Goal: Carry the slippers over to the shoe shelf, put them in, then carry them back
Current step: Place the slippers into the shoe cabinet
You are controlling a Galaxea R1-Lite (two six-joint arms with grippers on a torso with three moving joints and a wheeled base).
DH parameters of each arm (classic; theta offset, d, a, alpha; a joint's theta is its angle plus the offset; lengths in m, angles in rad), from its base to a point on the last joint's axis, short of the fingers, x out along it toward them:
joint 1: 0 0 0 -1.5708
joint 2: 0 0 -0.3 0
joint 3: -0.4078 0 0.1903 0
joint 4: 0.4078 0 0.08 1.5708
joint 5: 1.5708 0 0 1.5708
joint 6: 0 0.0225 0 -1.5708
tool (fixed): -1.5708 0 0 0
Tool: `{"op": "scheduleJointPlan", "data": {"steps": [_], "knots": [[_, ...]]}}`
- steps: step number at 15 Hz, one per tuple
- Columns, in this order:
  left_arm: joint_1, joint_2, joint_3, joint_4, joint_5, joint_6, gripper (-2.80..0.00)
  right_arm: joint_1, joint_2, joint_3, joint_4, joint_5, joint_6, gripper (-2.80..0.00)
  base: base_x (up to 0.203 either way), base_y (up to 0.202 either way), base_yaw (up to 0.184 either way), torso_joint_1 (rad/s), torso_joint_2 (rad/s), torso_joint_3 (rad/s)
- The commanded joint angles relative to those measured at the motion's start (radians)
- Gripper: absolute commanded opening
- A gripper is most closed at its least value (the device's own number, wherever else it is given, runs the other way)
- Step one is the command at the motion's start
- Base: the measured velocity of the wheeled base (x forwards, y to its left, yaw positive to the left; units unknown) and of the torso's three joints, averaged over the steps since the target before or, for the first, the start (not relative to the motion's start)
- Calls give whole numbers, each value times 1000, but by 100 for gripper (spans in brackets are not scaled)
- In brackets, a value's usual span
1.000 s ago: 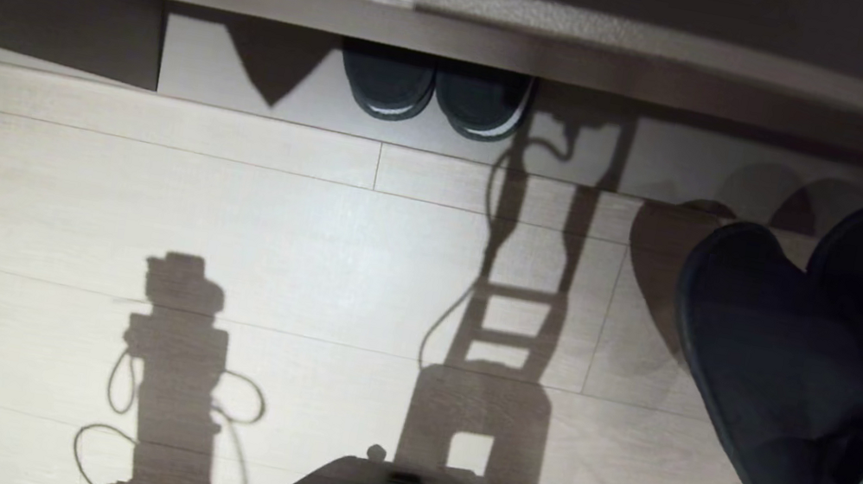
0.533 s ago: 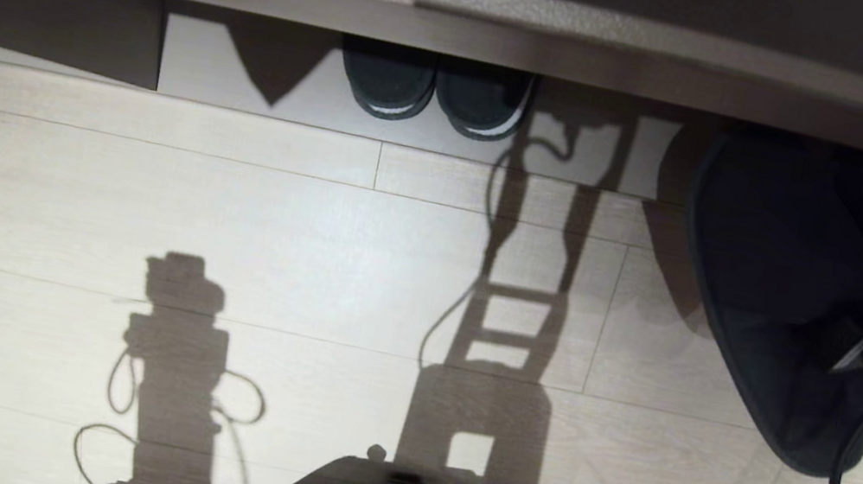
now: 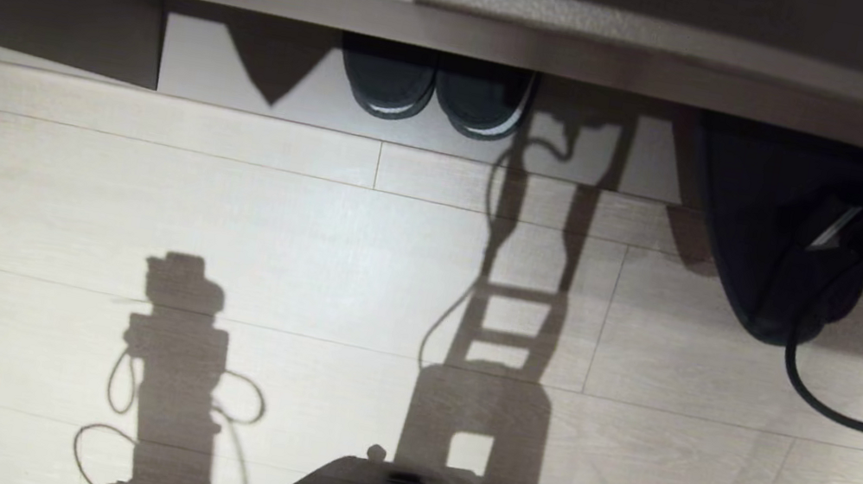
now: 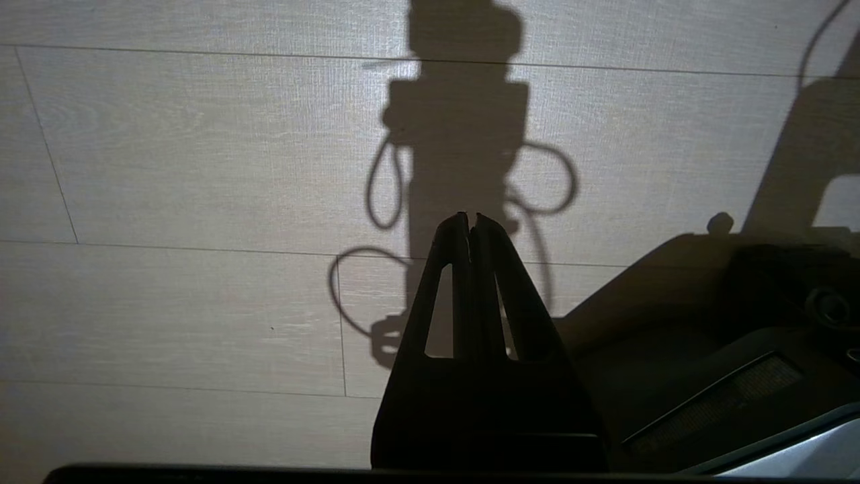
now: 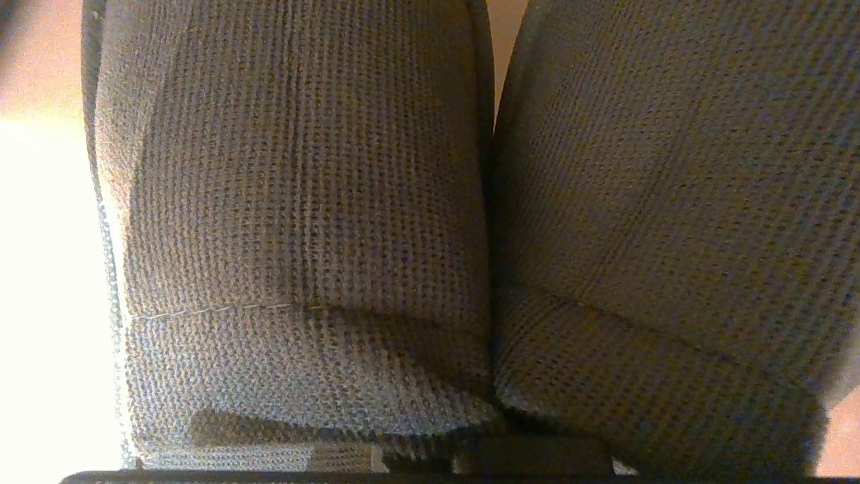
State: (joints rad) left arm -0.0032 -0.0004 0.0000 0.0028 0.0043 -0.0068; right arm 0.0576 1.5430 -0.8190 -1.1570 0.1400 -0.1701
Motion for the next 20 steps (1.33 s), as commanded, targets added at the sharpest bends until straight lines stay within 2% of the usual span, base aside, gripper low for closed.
{"op": "scheduleJointPlan", "data": {"steps": [1, 4, 7, 9, 12, 17, 18, 20], "knots": [[0, -1, 2, 0, 0, 1, -280, -2, 57, -98, -5, 0, 6, -280, 0, 0, 0, 0, 0, 0], [0, -1, 2, 0, 0, 1, -280, -4, 137, -223, 27, 0, 17, -280, 0, 0, 0, 0, 0, 0], [0, -1, 2, 0, 0, 1, -280, -3, 191, -286, 27, 0, 37, -280, 0, 0, 0, 0, 0, 0], [0, -1, 2, 0, 0, 1, -280, -2, 197, -282, 18, 2, 54, -280, 0, 0, 0, 0, 0, 0], [0, -1, 2, 0, 0, 1, -280, -4, 198, -191, -32, 4, 53, -280, 0, 0, 0, 0, 0, 0], [0, -1, 2, 0, 0, 1, -280, -4, 210, -175, -108, 12, 55, -280, 0, 0, 0, 0, 0, 0], [0, -1, 2, 0, 0, 1, -280, -4, 210, -173, -117, 17, 55, 0, 0, 0, 0, 0, 0, 0], [0, -1, 2, 0, 0, 1, -280, -4, 194, -172, -153, 41, 55, 0, 0, 0, 0, 0, 0, 0]]}}
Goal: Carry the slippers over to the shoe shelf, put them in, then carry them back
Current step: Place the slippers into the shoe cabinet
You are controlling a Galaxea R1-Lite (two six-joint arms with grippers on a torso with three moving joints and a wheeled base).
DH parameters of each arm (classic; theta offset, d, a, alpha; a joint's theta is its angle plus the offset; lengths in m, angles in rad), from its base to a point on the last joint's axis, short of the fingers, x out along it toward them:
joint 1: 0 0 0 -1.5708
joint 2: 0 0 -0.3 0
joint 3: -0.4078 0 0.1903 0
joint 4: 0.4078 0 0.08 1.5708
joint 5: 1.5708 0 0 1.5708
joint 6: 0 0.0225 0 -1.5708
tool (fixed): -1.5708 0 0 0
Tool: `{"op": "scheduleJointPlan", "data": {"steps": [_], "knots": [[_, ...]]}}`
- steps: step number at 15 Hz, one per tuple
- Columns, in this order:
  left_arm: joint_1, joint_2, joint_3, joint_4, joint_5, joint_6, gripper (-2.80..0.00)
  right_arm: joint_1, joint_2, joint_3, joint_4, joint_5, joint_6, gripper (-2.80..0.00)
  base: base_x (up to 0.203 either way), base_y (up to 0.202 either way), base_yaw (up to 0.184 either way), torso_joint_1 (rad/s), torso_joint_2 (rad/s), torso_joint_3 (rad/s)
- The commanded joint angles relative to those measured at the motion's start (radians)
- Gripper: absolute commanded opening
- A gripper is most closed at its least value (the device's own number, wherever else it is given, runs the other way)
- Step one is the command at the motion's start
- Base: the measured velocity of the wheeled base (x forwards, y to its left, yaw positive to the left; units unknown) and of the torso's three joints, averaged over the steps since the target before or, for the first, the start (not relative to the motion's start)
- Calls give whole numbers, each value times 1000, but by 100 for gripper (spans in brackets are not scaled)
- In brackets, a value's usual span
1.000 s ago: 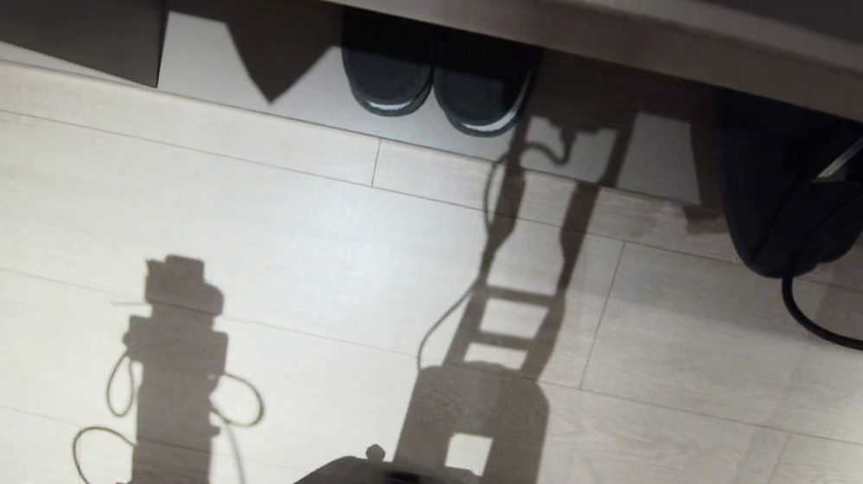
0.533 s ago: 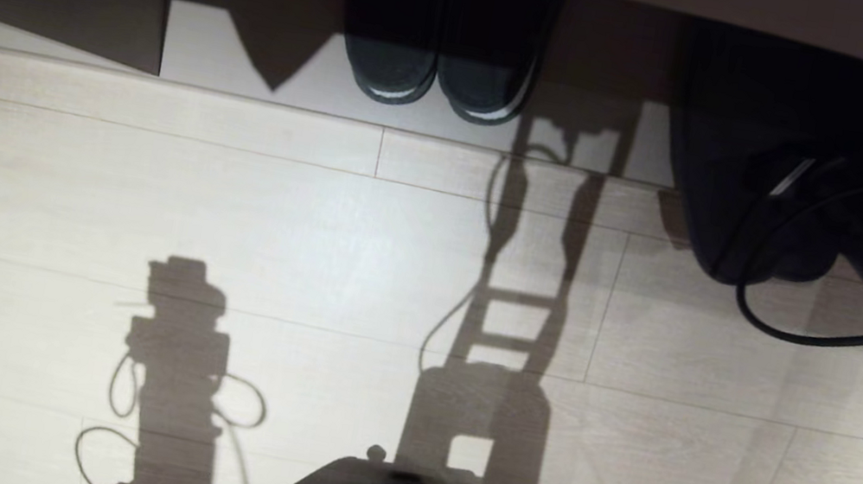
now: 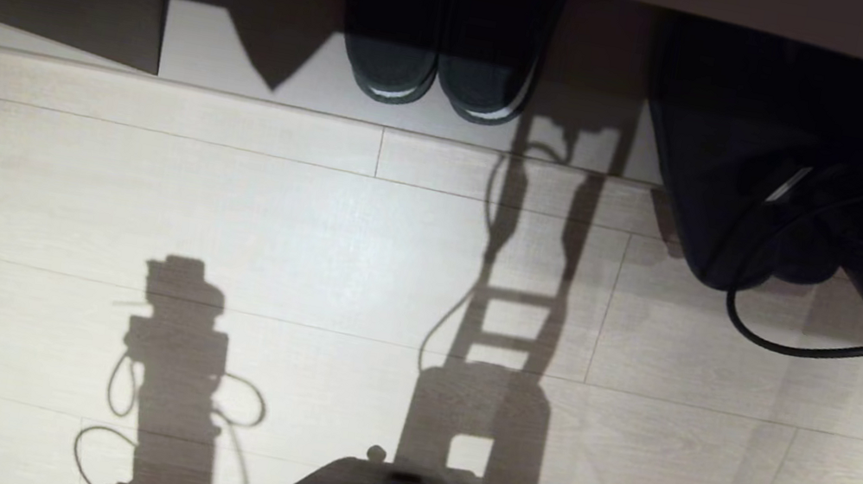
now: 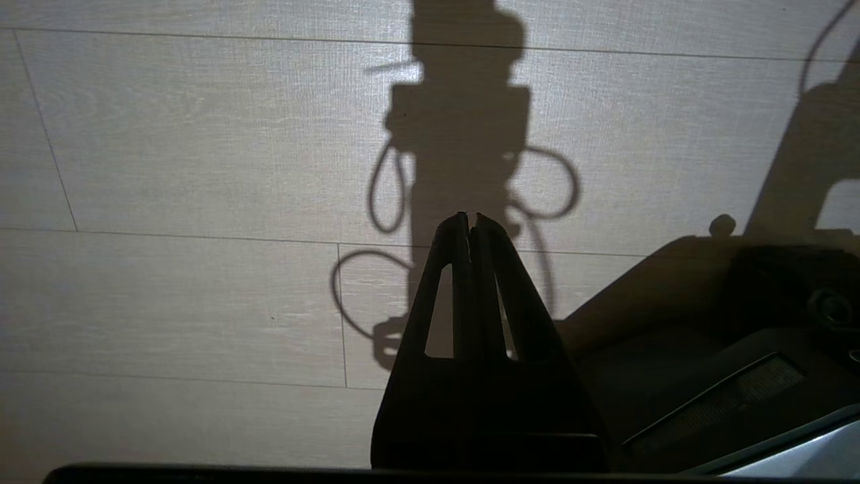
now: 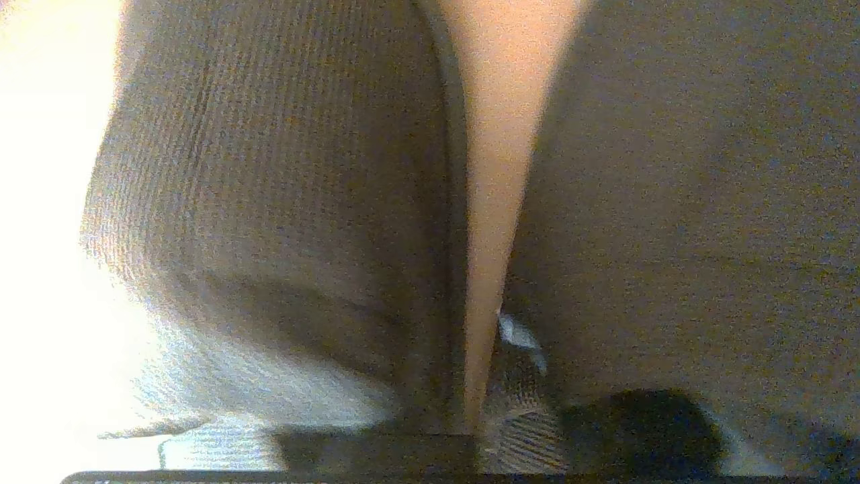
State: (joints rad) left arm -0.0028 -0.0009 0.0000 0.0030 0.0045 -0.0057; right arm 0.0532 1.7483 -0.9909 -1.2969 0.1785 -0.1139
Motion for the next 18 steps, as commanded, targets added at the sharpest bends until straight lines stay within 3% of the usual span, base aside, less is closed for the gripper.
{"op": "scheduleJointPlan", "data": {"steps": [1, 8, 12, 18], "knots": [[0, -1, 2, 0, 0, 0, -280, 0, -14, 0, -12, 2, -1, 0, 0, 0, 0, 0, 0, 0], [0, -1, 2, 0, 0, 0, -280, 0, -113, 100, 9, 4, -12, 0, 0, 0, 0, 0, 0, 0], [0, -1, 2, 0, 0, -2, -280, 0, -184, 297, 5, 1, -36, 0, 0, 0, 0, 0, 0, 0], [0, -1, 2, 0, 0, -2, -280, 0, -392, 473, 1, 16, -30, 0, 0, 0, 0, 0, 0, 0]]}}
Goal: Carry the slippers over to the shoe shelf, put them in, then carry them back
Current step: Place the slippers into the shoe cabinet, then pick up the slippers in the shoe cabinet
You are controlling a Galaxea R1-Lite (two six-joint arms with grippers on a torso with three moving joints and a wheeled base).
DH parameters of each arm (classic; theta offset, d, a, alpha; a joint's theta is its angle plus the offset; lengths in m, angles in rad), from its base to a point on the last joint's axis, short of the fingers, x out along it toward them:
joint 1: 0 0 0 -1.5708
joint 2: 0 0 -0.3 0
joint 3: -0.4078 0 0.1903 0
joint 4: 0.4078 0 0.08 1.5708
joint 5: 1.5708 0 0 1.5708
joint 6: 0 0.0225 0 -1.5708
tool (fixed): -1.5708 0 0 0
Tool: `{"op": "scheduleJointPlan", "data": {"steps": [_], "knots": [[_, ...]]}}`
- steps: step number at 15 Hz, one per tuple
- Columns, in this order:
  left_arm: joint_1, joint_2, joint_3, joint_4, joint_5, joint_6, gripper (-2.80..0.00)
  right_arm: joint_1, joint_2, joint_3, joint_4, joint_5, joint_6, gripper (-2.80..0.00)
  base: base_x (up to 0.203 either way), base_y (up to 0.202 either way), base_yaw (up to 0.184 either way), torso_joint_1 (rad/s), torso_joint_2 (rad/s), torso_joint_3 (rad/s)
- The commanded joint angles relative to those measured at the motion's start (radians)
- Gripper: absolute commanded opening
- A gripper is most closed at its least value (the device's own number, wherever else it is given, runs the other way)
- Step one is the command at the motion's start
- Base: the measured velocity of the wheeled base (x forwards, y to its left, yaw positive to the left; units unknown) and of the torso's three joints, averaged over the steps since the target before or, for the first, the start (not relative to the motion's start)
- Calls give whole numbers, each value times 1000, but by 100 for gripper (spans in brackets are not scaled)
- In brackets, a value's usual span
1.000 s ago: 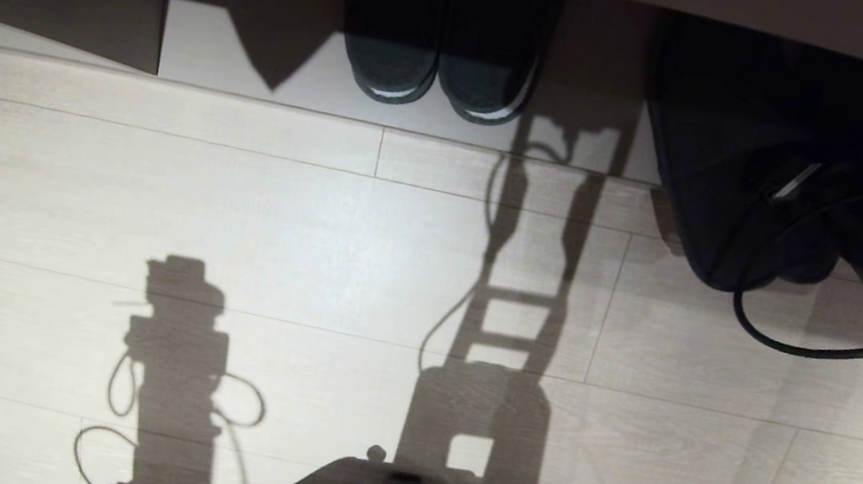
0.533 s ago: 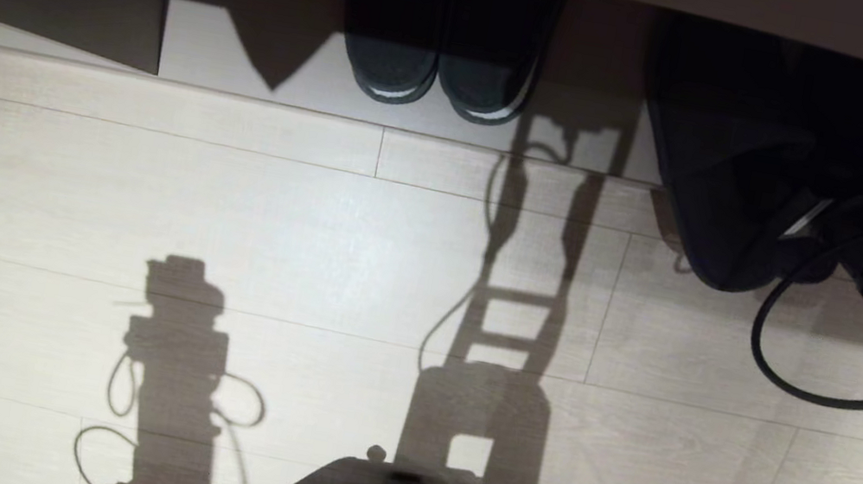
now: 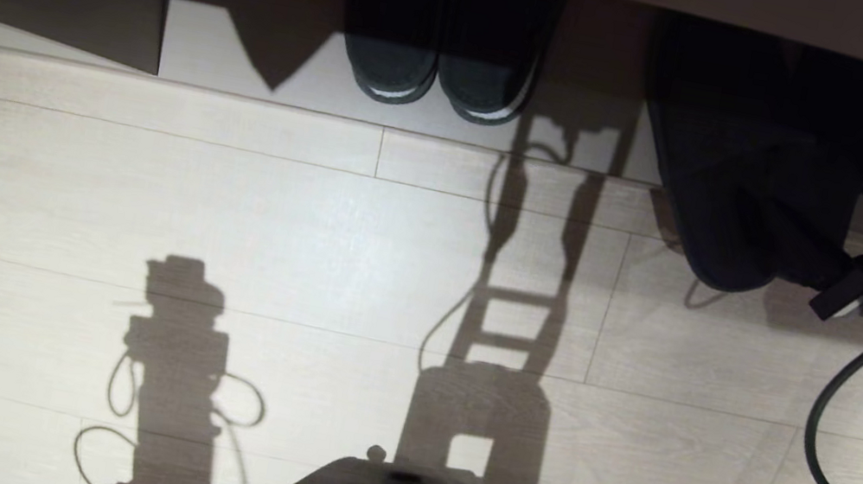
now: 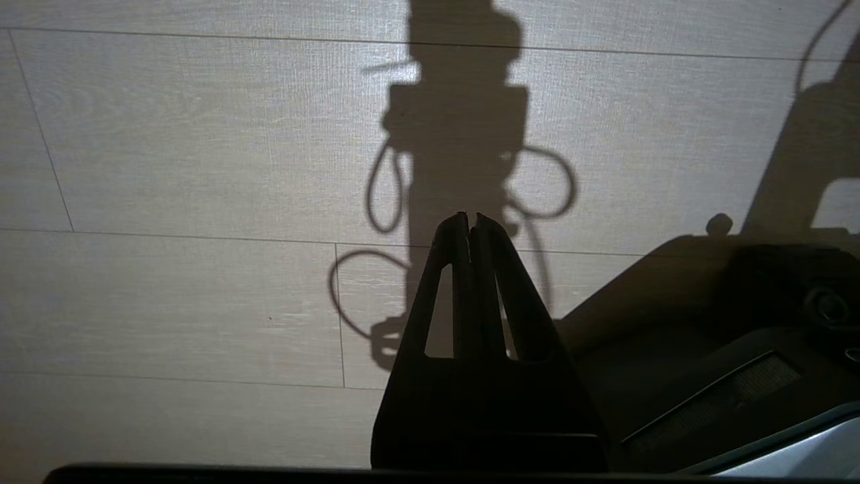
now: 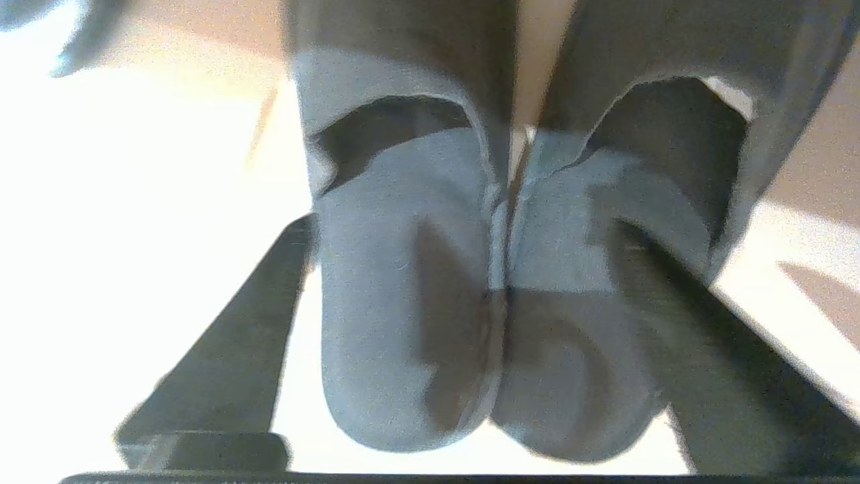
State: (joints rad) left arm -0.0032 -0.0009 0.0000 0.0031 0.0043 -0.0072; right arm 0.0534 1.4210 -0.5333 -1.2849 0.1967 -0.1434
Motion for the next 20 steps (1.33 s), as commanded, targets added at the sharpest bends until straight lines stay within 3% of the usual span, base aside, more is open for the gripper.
{"op": "scheduleJointPlan", "data": {"steps": [1, 7, 12, 16, 18, 20], "knots": [[0, -1, 2, 0, 0, 0, -280, 0, -107, 48, 14, 11, -1, -280, 0, 0, 0, 0, 0, 0], [0, -1, 2, 0, 0, 0, -280, -1, -489, 212, 248, 28, -7, -280, 0, 0, 0, 0, 0, 0], [0, 1, 2, 0, 0, 1, -280, -2, -832, 259, 607, 23, -6, -280, 0, 0, 0, 0, 0, 0], [0, 1, 2, 0, 0, 0, -280, -39, -1275, 293, 985, 13, 8, -280, 0, 0, 0, 0, 0, 0], [0, 1, 2, 0, 0, 0, -280, -50, -1409, 367, 1141, 12, 15, -280, 0, 0, 0, 0, 0, 0], [0, 1, 2, 0, 0, 0, -280, -55, -1426, 490, 1177, -31, 21, -280, 0, 0, 0, 0, 0, 0]]}}
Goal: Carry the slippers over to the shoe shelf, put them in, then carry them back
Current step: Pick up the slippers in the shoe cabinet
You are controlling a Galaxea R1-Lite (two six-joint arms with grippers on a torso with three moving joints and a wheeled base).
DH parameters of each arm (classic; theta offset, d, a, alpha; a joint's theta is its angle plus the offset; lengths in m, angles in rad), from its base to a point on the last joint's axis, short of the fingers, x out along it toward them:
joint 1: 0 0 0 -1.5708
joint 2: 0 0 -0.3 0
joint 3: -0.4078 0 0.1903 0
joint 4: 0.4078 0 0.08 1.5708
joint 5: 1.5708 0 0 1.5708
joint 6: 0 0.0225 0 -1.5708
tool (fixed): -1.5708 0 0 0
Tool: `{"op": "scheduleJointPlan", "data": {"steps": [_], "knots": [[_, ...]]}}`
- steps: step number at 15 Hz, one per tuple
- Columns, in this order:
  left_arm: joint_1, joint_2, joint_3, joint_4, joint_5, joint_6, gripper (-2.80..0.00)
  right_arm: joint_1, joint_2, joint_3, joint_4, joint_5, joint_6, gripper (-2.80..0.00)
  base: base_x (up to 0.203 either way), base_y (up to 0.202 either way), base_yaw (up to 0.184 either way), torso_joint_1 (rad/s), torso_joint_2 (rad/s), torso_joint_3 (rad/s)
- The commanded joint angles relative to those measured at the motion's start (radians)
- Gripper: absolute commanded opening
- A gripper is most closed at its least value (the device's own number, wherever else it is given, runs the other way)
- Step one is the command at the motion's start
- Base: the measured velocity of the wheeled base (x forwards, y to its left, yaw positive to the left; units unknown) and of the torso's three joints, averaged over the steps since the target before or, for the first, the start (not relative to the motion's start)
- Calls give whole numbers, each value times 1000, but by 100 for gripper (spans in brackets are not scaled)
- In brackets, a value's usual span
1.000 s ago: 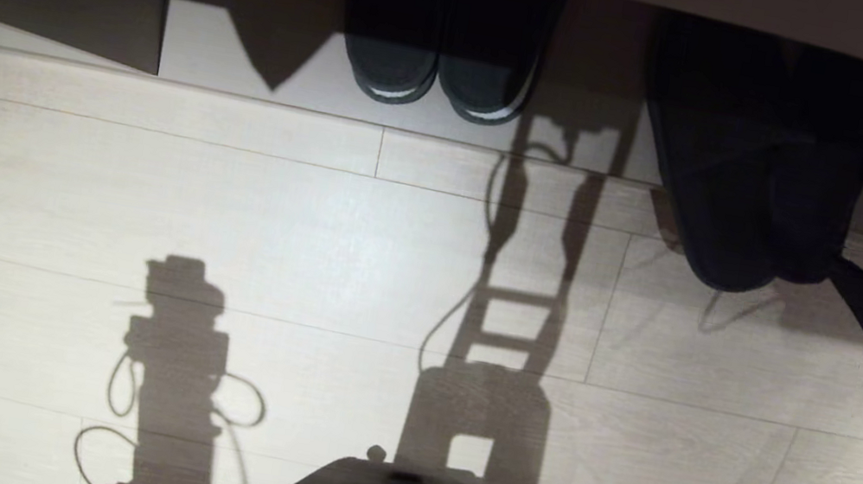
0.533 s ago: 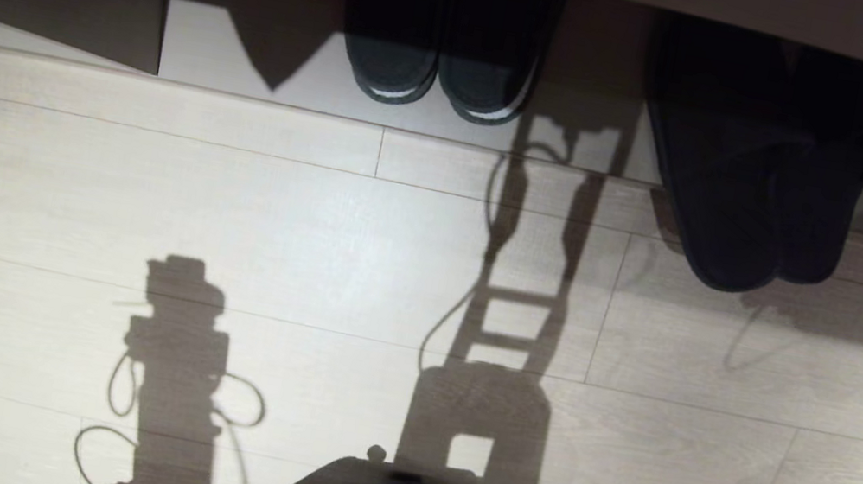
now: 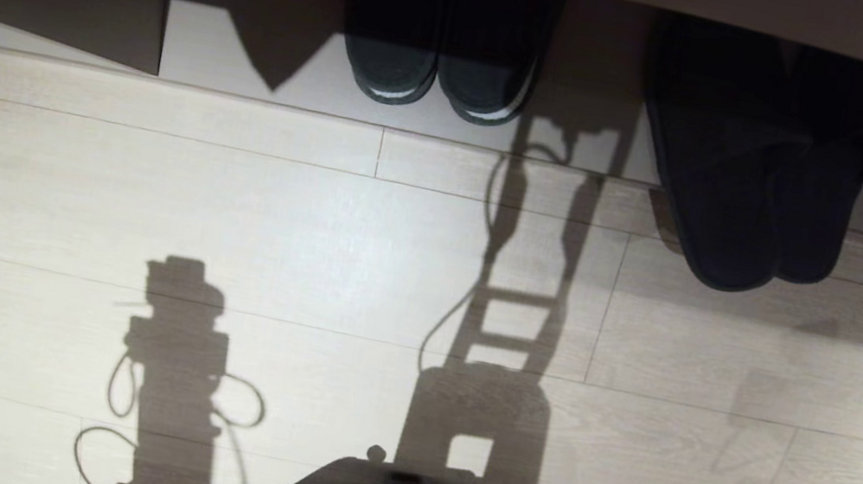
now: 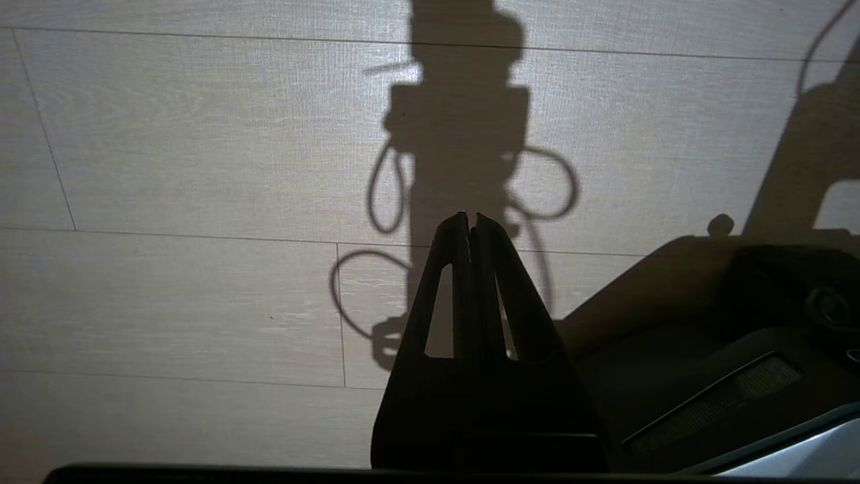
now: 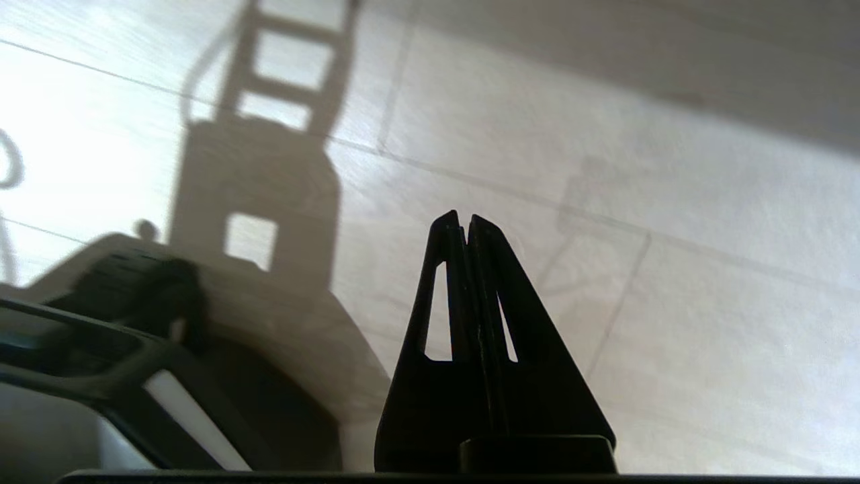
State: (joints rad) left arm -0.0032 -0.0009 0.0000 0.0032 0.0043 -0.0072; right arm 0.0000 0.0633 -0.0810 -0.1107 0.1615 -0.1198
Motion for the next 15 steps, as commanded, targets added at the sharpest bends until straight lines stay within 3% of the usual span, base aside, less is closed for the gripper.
{"op": "scheduleJointPlan", "data": {"steps": [1, 4, 15], "knots": [[0, 1, 2, 0, 0, 0, -280, -4, -67, 77, -10, -42, 3, -280, 0, 0, 0, 0, 0, 0], [0, 1, 2, 0, 0, 0, -280, -5, -66, 81, 115, -143, 8, -280, 0, 0, 0, 0, 0, 0], [0, 2, 2, 0, 0, -7, -280, -5, -66, 81, 115, -152, 52, -280, 0, 0, 0, 0, 0, 0]]}}
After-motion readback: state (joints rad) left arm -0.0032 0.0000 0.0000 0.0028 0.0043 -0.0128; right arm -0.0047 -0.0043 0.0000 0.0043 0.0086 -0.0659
